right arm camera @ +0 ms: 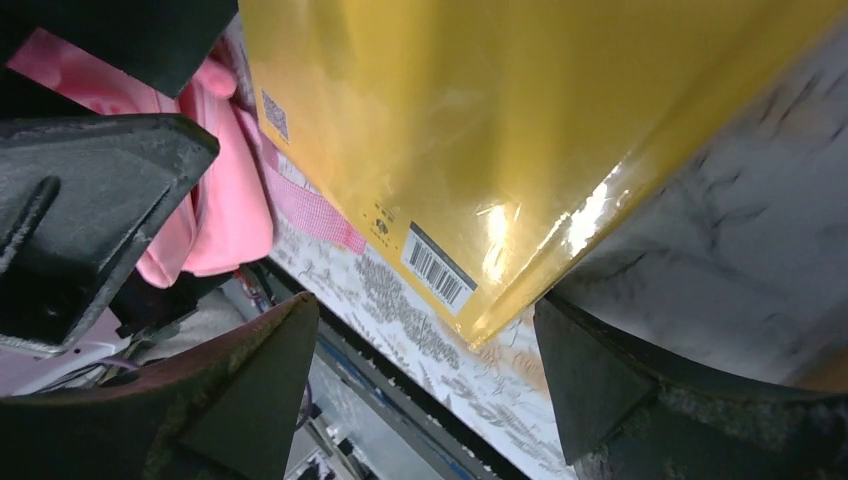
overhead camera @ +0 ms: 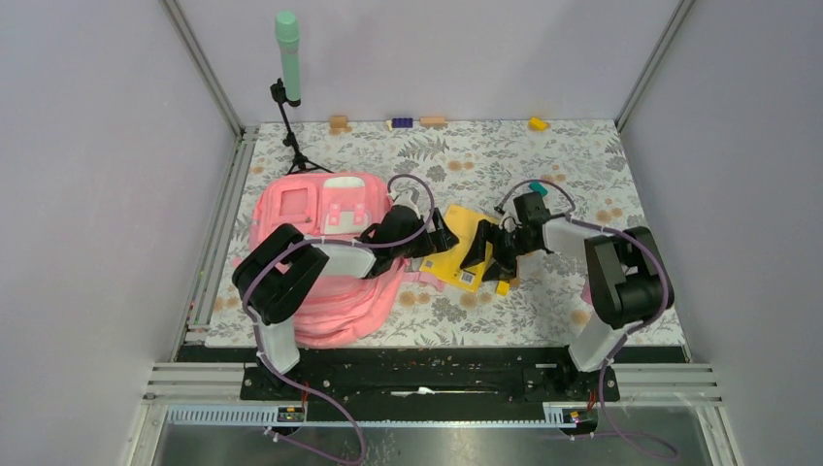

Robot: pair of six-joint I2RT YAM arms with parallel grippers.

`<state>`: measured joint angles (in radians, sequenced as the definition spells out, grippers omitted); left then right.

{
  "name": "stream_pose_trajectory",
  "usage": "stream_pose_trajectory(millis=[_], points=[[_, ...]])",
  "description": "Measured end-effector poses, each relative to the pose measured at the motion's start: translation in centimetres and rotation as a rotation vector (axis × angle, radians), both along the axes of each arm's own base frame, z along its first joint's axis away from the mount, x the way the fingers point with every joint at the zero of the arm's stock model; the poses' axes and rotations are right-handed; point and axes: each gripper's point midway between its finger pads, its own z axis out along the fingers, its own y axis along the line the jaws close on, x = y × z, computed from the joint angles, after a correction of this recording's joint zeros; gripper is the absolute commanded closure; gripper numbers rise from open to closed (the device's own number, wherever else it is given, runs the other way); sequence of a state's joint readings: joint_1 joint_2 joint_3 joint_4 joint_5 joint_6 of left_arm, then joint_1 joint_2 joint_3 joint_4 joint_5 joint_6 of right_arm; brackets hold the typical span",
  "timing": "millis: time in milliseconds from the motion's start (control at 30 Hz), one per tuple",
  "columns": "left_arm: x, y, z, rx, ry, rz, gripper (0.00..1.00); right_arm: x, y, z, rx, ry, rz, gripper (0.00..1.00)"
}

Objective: Pack the student bag
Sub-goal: Pick up the book from the center of the board.

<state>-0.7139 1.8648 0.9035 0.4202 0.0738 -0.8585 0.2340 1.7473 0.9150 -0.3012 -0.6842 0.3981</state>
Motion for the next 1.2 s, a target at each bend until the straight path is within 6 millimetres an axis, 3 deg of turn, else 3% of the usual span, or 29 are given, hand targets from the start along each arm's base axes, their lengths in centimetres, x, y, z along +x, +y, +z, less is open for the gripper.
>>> stream_pose_trajectory(millis=[100, 233, 600, 1000, 1200], points=[[-1.8, 0.4, -0.1, 0.026, -0.008, -0.018, 0.01, -1.6, 0.4, -0.1, 0.035, 0.007, -0.053, 0.09], [-2.6, 1.0, -0.3, 0.063, -0.019, -0.024, 0.01, -1.2, 0.5, 0.1, 0.066, -0.016, -0.159, 0.06], [-4.0, 1.3, -0.5, 0.168, -0.009, -0.091, 0.01, 3.6, -1.4, 0.4, 0.001, -0.27, -0.397, 0.04], [-2.6, 2.6, -0.6, 0.157, 0.023, -0.016, 0.01, 6.0, -3.5, 0.3, -0.14, -0.398, -0.433, 0.0], [-1.7, 1.7, -0.5, 0.091, 0.015, -0.01, 0.01, 7.9, -2.0, 0.2, -0.117, -0.4, -0.352, 0.01]])
